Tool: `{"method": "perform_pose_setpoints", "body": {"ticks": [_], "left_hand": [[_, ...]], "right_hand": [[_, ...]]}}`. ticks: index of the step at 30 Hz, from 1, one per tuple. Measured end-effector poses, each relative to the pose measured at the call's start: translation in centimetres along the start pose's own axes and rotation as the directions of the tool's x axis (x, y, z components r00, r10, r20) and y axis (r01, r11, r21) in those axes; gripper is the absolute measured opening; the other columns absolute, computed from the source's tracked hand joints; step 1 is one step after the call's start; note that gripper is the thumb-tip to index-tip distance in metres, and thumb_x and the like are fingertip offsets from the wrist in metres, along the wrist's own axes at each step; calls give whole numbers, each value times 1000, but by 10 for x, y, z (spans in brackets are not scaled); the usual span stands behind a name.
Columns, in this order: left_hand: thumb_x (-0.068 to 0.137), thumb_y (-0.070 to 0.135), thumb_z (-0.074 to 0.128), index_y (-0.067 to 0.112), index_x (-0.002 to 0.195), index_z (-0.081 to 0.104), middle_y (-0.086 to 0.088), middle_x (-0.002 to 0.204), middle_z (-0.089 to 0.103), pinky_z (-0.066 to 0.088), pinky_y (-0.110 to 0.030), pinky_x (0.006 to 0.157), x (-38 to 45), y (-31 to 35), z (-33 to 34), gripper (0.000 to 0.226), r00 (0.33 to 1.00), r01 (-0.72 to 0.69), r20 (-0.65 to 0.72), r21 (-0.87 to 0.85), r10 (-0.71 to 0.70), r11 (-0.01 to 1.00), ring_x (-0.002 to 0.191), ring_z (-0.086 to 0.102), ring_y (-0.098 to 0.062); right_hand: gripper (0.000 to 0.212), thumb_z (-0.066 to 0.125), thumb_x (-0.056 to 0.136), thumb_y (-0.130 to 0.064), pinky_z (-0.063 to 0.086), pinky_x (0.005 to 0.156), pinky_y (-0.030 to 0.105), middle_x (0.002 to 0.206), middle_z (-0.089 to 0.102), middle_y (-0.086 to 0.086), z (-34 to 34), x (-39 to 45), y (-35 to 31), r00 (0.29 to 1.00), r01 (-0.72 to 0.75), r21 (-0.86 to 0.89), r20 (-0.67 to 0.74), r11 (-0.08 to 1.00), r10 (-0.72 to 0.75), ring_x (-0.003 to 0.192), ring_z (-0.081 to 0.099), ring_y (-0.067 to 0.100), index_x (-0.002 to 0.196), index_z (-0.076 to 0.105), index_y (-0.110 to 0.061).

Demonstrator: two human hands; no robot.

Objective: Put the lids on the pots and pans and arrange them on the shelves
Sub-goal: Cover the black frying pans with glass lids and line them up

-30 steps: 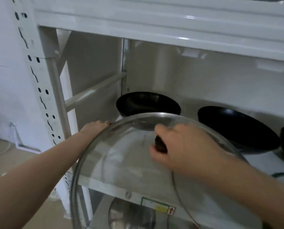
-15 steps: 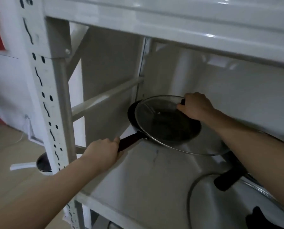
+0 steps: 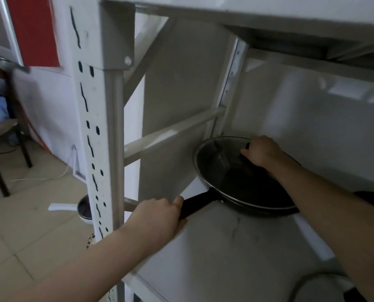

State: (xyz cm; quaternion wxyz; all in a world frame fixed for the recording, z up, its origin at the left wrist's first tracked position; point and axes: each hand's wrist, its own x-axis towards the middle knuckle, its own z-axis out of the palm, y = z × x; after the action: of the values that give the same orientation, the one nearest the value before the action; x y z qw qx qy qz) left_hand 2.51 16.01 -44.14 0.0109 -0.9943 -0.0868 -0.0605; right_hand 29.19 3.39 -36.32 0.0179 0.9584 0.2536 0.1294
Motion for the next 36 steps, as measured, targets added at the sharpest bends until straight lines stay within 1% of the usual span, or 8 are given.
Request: {"method": "perform_pose_setpoints", "body": {"ticks": [6,9,16,21,24,29,33,36], "left_hand": [[96,42,34,15,114,42,-12,98,65,34,-32,64,2,-3,-3,33,999,-15,-31,-3,15,1000,90,62,-36],[96,42,35,16,115,42,-12,99,65,34,-32,64,4,-3,-4,33,999,-17,-38,9,17,1000,91,62,-36],[96,43,35,16,115,43,-11,98,64,34,-33,64,7,-3,-6,34,999,-24,-46,18,25,1000,90,62,-36],[95,42,36,16,115,44,-10,98,65,35,-32,64,9,-3,-7,33,998,-33,-46,24,34,999,89,62,-35],[96,43,36,16,116,43,-11,99,64,34,-33,64,9,-3,-7,34,999,-33,-42,34,35,999,90,62,-34],[96,43,35,16,117,43,-11,100,64,34,-32,65,9,-4,-7,35,999,-30,-32,24,30,999,93,62,-34],[95,46,34,17,116,44,-10,100,65,37,-32,67,8,-3,-8,37,1000,-16,-27,-4,16,1000,92,63,-34],[93,47,35,18,115,47,-9,101,65,44,-34,71,7,-3,-13,38,1000,16,-13,-49,-16,999,93,63,-33]], "right_hand": [[42,51,91,-35,47,79,37,113,62,25,9,7,10,999,-38,33,-12,999,39,101,59,38,105,61,3],[42,50,92,-35,48,79,38,110,63,25,14,5,18,999,-44,37,-18,998,45,98,60,38,103,60,4],[41,51,91,-34,47,79,37,111,61,27,17,3,18,999,-49,47,-18,998,50,99,59,40,106,60,4],[42,48,93,-35,45,80,36,116,59,26,19,4,18,998,-65,40,7,997,65,103,58,39,113,56,2],[46,45,94,-37,45,84,38,120,56,27,21,4,19,997,-76,48,15,996,75,107,55,40,118,51,1],[53,42,96,-41,44,89,39,127,52,28,18,-2,19,995,-82,91,71,992,76,113,53,40,128,41,1],[54,47,94,-40,44,88,40,126,53,28,9,-17,21,994,-89,126,68,988,81,112,54,41,125,41,4],[51,54,90,-39,45,83,38,122,56,25,-6,-35,23,995,-97,163,46,982,91,108,56,39,120,44,1]]}}
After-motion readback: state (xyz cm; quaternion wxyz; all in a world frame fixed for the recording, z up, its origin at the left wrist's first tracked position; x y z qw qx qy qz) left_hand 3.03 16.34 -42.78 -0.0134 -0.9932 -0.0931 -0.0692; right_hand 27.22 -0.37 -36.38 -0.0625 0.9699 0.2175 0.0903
